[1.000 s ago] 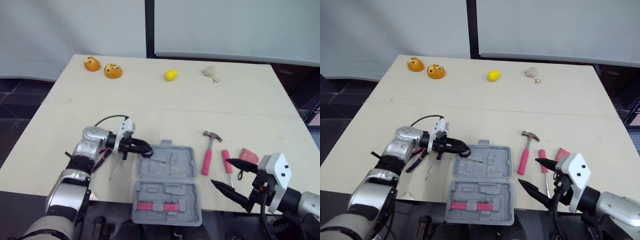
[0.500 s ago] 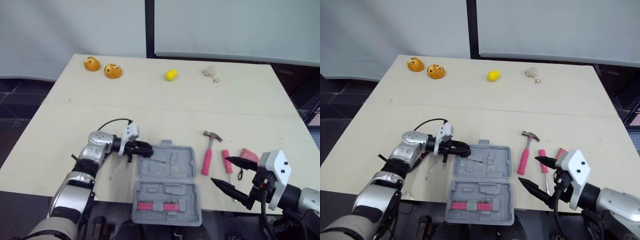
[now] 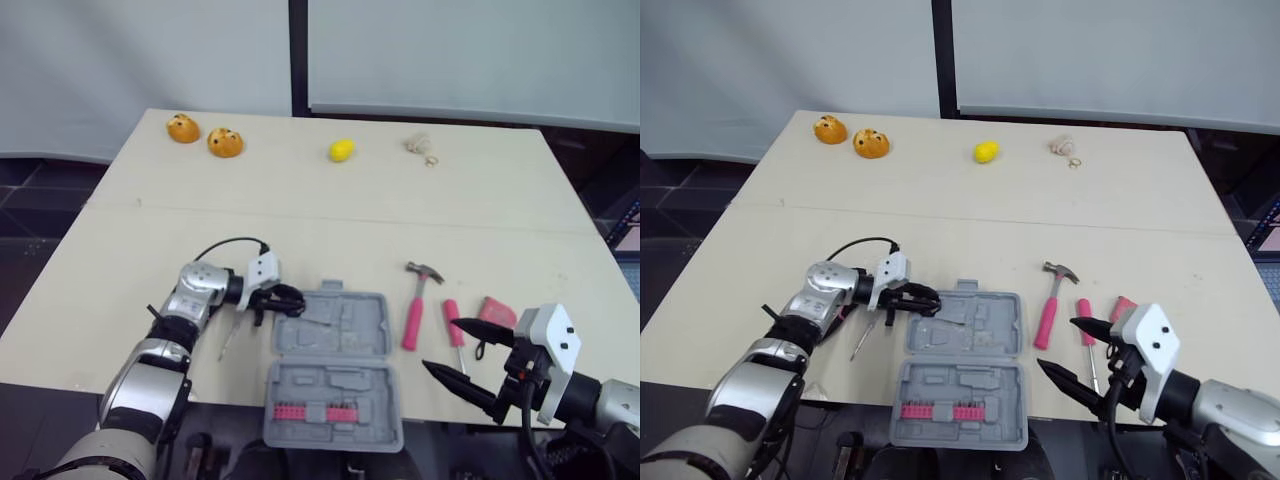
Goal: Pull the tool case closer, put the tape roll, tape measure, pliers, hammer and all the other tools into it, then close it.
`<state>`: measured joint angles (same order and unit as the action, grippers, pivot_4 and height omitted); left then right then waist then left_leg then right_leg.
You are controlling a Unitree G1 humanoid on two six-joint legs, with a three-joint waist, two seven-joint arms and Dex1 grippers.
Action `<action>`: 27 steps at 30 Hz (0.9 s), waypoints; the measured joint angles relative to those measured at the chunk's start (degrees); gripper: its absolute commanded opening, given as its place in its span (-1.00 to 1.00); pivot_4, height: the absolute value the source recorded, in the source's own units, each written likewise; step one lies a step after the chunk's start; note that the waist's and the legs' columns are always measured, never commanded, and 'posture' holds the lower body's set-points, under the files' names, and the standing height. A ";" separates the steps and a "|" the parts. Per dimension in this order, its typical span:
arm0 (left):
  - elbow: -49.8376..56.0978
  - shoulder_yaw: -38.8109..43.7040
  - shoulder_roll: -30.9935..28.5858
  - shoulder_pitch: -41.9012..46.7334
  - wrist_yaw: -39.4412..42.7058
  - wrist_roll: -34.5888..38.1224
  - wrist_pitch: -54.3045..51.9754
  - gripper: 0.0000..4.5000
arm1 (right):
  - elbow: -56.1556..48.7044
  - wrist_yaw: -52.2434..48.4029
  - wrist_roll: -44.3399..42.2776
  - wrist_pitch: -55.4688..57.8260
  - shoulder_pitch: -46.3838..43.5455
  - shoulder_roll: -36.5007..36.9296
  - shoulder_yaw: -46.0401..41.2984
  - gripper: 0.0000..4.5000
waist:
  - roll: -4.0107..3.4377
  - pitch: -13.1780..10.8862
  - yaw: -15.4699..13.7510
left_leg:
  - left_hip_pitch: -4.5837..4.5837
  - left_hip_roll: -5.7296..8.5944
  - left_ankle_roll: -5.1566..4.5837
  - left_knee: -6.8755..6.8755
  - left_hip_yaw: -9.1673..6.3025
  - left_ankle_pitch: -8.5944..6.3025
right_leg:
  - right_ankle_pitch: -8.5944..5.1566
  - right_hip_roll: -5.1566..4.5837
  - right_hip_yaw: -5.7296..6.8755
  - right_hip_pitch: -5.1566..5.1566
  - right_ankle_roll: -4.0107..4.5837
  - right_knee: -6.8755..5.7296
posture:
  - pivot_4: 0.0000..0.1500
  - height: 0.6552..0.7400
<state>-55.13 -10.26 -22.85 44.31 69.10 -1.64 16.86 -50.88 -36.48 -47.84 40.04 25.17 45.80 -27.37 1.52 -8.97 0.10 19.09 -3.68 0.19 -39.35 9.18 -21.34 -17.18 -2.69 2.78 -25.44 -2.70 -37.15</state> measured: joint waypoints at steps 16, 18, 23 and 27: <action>-2.26 0.50 -0.57 -1.58 -1.08 0.55 8.17 -0.46 | 1.99 -0.36 0.04 0.17 -2.19 1.41 0.00 1.00 | 0.01 0.36 0.14 | -0.07 -0.04 0.03 0.02 0.05 -0.03 | -0.01 0.04 -0.02 0.01 0.01 -0.02 | 1.00 0.94; -1.71 1.42 -0.58 -2.34 -0.56 1.92 6.63 -0.46 | 2.45 -0.66 0.07 0.18 -2.43 2.04 0.00 1.00 | 0.01 0.36 0.12 | -0.06 -0.03 0.03 0.02 0.05 -0.04 | -0.01 0.02 -0.02 0.01 0.01 -0.01 | 1.00 0.94; 3.86 4.95 -2.58 -4.64 1.78 6.42 0.14 -0.05 | 5.31 -1.35 1.20 0.01 -3.29 2.83 -0.32 1.00 | 0.02 0.36 0.07 | 0.00 -0.07 0.03 0.02 0.00 -0.04 | -0.01 0.04 0.02 0.00 0.01 0.03 | 1.00 0.94; 22.67 11.91 -8.88 -12.07 1.50 15.29 -14.14 0.78 | 10.58 -4.50 1.28 0.01 -3.25 4.49 -4.45 1.00 | 0.00 0.35 0.57 | -0.02 -0.34 0.08 0.04 0.01 -0.07 | -0.01 -0.01 -0.07 -0.01 0.01 0.00 | 1.00 0.94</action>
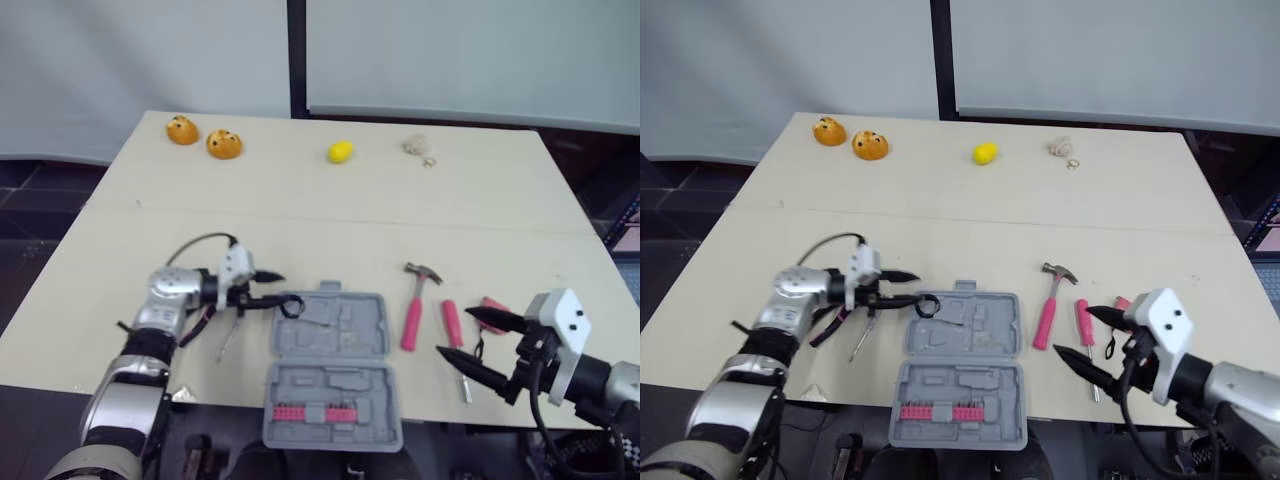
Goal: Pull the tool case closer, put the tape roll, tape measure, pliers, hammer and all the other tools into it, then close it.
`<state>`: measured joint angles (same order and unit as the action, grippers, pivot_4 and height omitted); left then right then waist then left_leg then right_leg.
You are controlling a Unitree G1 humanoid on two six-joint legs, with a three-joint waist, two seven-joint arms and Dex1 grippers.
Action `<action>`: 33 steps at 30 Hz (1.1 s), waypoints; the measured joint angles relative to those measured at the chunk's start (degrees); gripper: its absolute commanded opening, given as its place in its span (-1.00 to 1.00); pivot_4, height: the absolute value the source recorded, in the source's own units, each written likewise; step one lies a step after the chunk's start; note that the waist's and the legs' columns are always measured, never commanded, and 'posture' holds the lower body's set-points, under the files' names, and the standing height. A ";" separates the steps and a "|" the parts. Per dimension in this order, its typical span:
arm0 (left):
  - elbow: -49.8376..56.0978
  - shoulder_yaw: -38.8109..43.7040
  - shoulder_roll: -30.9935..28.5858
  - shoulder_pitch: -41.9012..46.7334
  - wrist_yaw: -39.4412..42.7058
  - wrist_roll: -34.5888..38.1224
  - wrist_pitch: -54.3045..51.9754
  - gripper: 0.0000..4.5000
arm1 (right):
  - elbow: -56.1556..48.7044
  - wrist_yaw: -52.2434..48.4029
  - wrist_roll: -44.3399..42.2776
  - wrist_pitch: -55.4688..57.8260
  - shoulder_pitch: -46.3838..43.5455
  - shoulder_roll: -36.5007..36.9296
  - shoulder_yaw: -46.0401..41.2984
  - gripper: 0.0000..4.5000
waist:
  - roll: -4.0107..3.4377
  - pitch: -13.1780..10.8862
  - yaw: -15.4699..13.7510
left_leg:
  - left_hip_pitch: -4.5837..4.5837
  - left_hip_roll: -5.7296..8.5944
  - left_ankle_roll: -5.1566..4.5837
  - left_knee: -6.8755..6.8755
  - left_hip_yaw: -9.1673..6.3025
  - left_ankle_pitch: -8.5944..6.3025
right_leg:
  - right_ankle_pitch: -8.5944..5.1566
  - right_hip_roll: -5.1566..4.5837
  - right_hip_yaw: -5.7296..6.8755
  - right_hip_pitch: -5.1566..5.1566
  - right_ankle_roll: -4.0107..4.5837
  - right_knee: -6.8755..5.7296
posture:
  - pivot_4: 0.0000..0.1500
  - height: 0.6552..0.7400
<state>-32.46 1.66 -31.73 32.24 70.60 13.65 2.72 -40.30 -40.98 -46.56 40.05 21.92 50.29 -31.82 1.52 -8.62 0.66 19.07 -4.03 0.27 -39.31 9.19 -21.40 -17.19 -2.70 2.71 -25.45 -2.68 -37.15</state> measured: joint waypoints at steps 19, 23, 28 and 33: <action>2.75 36.14 -20.41 -40.55 -16.31 5.81 -11.18 0.99 | 42.98 -20.84 19.02 -15.08 7.88 6.79 -15.44 1.00 | -0.11 -0.17 0.54 | -0.89 0.16 -0.29 0.52 0.02 -0.50 | -0.15 -0.85 0.25 0.68 0.17 0.27 | 1.00 0.94; 2.27 35.37 -20.64 -38.82 -16.27 5.64 -10.18 0.99 | 45.05 -20.87 20.19 -16.45 7.66 6.70 -17.91 1.00 | -0.11 -0.17 0.86 | -0.90 0.11 -0.19 0.54 0.01 -0.48 | -0.16 -0.84 0.25 0.69 0.17 0.25 | 1.00 0.94; 2.83 31.92 -20.83 -36.34 -15.79 5.00 -9.81 0.99 | 41.77 -20.77 20.02 -15.72 7.89 4.13 -17.99 1.00 | -0.21 -0.16 1.11 | -1.02 0.12 0.01 0.76 0.08 -0.38 | -0.16 -0.83 0.15 0.69 0.18 0.25 | 1.00 0.94; 2.84 28.26 -20.86 -33.25 -14.87 3.95 -9.49 0.99 | 35.52 -20.65 19.35 -13.92 9.31 1.19 -18.34 1.00 | 0.39 0.03 0.31 | -2.18 -0.71 0.96 1.31 4.28 -0.66 | -0.82 0.20 -1.96 -1.04 1.43 -0.29 | 1.00 0.94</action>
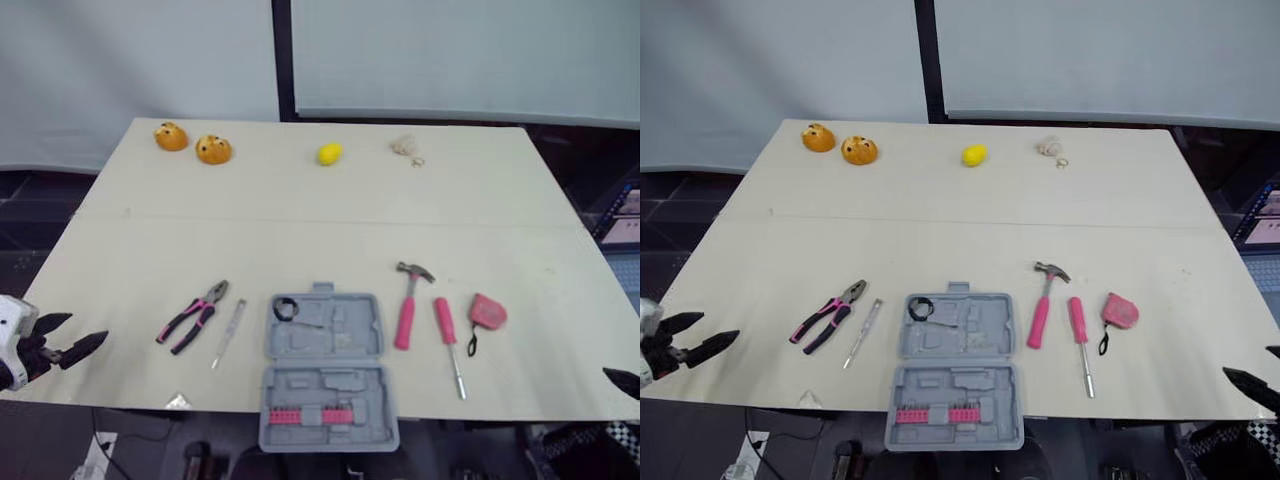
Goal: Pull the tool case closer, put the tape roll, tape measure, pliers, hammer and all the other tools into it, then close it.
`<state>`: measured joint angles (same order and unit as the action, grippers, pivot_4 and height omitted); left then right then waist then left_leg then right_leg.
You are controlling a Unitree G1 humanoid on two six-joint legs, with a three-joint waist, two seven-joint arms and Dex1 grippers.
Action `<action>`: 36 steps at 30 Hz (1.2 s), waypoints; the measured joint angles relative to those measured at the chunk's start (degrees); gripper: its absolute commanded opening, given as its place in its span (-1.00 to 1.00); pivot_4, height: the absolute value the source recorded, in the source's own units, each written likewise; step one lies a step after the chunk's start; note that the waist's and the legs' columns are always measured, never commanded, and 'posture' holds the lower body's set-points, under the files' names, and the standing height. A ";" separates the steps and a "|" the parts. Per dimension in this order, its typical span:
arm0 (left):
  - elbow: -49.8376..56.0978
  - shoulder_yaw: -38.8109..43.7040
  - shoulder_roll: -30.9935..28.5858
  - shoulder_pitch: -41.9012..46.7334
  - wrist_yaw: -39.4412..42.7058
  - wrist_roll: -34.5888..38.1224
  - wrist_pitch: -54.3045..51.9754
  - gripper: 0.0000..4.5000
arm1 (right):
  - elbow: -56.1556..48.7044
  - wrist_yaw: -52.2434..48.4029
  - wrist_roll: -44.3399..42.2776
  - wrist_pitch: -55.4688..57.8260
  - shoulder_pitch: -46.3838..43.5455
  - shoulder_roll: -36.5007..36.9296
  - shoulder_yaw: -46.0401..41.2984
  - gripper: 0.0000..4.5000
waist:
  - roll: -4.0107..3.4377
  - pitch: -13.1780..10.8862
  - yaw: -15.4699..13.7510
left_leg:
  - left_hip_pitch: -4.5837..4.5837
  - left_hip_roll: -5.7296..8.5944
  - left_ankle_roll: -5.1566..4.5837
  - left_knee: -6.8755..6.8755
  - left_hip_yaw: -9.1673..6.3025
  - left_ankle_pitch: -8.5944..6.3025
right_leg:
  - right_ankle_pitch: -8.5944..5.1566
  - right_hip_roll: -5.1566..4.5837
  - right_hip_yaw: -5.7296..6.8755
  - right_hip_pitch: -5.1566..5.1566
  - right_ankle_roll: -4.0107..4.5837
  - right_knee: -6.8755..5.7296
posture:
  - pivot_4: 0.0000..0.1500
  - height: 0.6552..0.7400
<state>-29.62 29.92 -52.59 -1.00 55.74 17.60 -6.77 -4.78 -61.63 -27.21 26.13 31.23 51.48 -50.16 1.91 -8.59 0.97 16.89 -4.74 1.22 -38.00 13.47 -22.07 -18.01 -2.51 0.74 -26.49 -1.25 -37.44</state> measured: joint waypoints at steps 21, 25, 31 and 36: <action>24.97 -15.24 -1.77 15.08 13.85 8.78 -17.31 0.99 | -39.59 21.87 -11.66 16.11 1.39 -17.59 3.95 1.00 | 0.02 0.03 3.70 | -0.35 0.03 -0.03 0.07 -1.13 -0.12 | 0.67 0.76 -0.99 1.02 -0.94 0.14 | 1.00 0.94; 34.92 -20.29 -0.56 18.94 15.58 12.16 -21.22 0.99 | -43.08 28.19 -14.17 18.50 -2.01 -19.92 9.35 1.00 | 0.02 0.03 3.61 | -0.31 0.14 -0.04 0.06 -1.15 -0.11 | 0.68 0.86 -1.05 1.03 -0.96 0.13 | 1.00 0.94; 41.17 -27.07 1.66 21.07 19.52 14.32 -22.17 0.99 | -44.03 35.29 -11.51 18.89 -3.88 -22.55 18.86 1.00 | -0.02 0.00 3.86 | -0.28 0.15 0.05 0.05 -1.21 -0.05 | 0.64 1.01 -1.16 1.06 -0.89 0.07 | 1.00 0.94; 42.48 -33.41 6.14 27.28 22.24 14.46 -21.73 0.99 | -44.01 36.89 -10.30 18.21 -3.71 -23.30 21.55 1.00 | -0.47 -0.27 3.36 | 0.67 1.07 -0.27 -0.10 -5.25 0.41 | 0.72 0.14 0.79 2.11 -1.22 0.62 | 1.00 0.93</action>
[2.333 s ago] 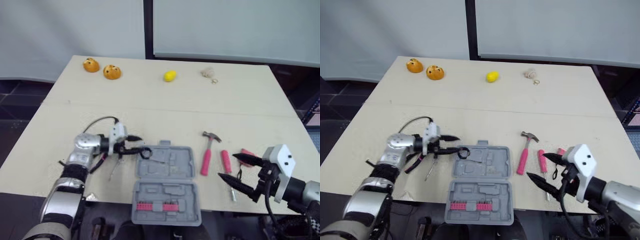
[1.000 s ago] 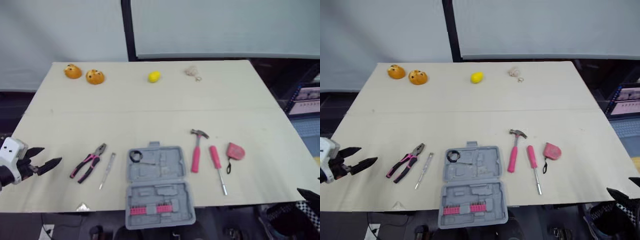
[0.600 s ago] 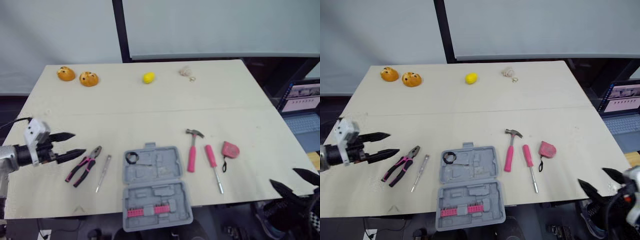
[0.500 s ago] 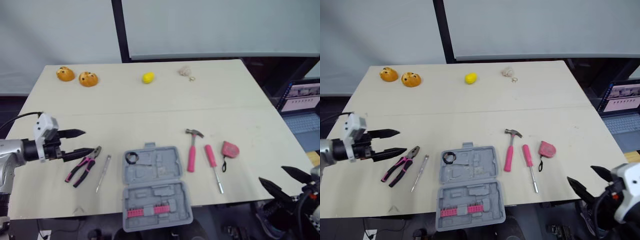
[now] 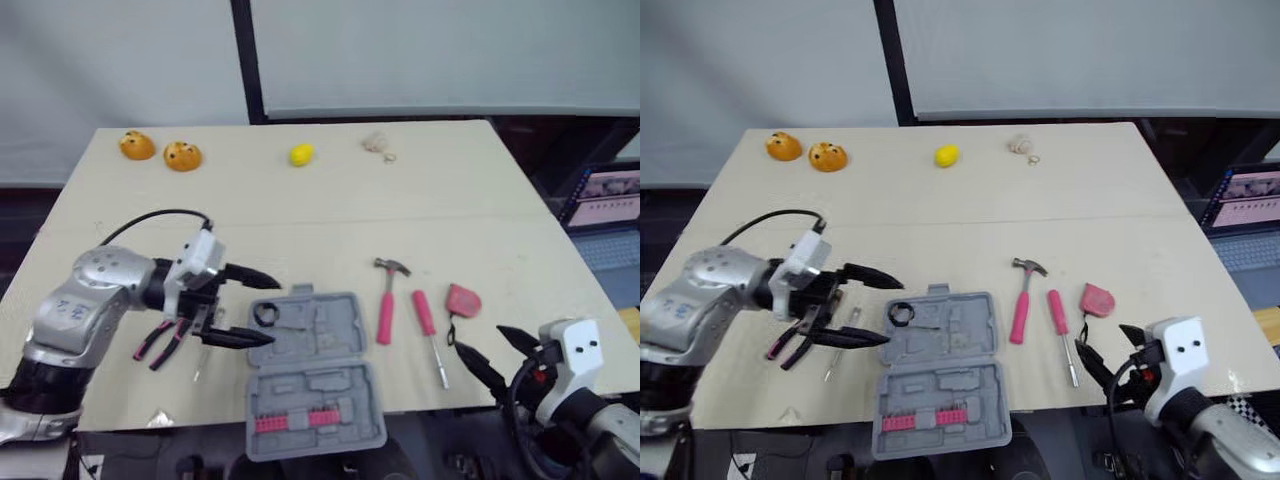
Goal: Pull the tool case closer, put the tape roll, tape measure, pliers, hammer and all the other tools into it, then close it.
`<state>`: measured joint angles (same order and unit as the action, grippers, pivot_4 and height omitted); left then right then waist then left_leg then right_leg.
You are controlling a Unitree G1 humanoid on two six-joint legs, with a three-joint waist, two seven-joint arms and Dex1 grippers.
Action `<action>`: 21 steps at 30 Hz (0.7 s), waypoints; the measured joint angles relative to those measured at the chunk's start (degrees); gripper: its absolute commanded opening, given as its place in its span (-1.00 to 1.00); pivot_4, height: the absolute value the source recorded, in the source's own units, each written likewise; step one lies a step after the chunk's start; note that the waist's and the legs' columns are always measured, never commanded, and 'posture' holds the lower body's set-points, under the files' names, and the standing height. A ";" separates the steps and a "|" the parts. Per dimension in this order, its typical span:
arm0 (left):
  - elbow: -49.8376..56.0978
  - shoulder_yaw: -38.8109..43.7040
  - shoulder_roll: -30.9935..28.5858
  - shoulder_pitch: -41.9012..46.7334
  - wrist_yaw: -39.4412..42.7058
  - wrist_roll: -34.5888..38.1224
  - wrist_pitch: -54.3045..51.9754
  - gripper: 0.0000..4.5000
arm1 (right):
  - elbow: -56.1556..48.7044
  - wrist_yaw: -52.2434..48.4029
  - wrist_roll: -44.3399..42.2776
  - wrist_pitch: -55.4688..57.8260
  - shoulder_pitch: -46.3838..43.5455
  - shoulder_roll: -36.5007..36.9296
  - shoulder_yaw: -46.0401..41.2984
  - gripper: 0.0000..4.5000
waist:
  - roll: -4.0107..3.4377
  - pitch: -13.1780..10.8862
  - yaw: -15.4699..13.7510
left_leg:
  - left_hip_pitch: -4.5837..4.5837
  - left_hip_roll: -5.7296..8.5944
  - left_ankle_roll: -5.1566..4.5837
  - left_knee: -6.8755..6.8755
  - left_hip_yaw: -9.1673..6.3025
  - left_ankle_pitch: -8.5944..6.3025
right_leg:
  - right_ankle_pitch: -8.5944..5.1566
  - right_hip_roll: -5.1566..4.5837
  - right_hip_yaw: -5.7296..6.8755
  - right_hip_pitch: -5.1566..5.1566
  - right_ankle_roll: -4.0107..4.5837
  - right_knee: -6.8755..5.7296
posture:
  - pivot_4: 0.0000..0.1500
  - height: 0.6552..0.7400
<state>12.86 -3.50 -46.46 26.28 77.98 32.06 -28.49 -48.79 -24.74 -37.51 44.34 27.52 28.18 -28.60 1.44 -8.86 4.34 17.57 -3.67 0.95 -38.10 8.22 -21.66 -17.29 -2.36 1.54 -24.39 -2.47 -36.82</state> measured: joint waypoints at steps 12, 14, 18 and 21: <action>-6.87 -6.69 11.73 10.20 0.95 -2.48 4.29 0.99 | 11.04 12.78 9.66 -0.70 -9.13 -8.96 10.17 1.00 | 0.00 -0.06 -2.63 | -0.10 0.09 -0.19 -0.07 0.35 0.01 | -0.01 0.12 -0.53 -0.20 -0.06 -0.05 | 1.00 0.93; -8.01 -6.86 12.31 11.04 1.02 -3.15 4.99 0.99 | 13.21 14.50 11.65 -0.63 -10.82 -9.43 11.06 1.00 | -0.05 -0.09 -2.62 | -0.09 0.08 -0.19 -0.07 0.35 0.02 | -0.02 0.13 -0.53 -0.23 -0.06 -0.07 | 1.00 0.93; -10.14 -6.93 13.78 11.86 1.14 -4.12 6.60 0.99 | 17.09 16.61 14.29 -0.66 -14.68 -10.62 12.53 1.00 | -0.09 -0.11 -2.67 | -0.10 0.06 -0.18 -0.07 0.35 0.02 | -0.02 0.14 -0.53 -0.23 -0.05 -0.08 | 1.00 0.93; -11.52 -7.26 14.42 12.80 1.16 -4.87 7.42 0.99 | 19.49 17.31 15.53 -0.71 -16.33 -10.99 12.64 1.00 | -0.11 -0.12 -2.69 | -0.10 0.06 -0.19 -0.07 0.35 0.02 | -0.02 0.14 -0.53 -0.25 -0.05 -0.07 | 1.00 0.93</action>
<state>1.33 -10.75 -32.04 39.08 79.14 27.19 -21.07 -29.30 -7.43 -21.98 43.64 11.19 17.19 -15.96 1.33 -8.98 1.64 17.47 -3.61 0.76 -38.17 8.57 -21.64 -17.31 -2.23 1.01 -24.63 -2.53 -36.89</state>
